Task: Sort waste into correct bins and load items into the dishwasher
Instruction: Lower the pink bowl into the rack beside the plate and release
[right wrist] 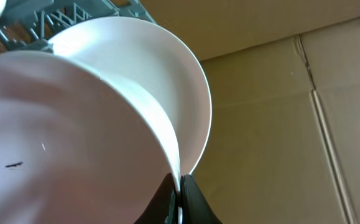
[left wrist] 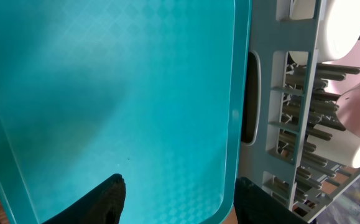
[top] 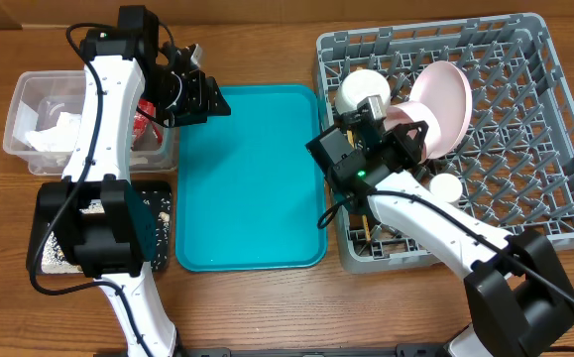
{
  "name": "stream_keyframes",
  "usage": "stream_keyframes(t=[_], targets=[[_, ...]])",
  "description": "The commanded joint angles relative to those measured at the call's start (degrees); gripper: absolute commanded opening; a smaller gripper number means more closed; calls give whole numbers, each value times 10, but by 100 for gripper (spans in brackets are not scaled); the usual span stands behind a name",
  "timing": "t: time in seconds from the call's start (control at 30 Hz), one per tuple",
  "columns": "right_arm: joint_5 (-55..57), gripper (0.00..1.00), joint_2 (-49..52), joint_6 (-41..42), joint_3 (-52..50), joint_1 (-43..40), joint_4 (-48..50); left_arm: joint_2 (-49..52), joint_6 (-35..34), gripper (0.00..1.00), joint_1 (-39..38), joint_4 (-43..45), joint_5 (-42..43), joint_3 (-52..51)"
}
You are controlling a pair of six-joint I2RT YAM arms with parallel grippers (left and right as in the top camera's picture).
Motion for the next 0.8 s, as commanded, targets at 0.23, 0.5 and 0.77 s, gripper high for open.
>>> stream_keyframes(t=[0.23, 0.5, 0.77], targets=[[-5, 4, -5, -51, -10, 9, -5, -7, 16, 59, 3, 0, 9, 5], [-59, 25, -5, -40, -10, 31, -43, -7, 15, 59, 3, -2, -6, 5], [-134, 36, -12, 33, -9, 51, -76, -7, 15, 60, 3, -6, -6, 5]])
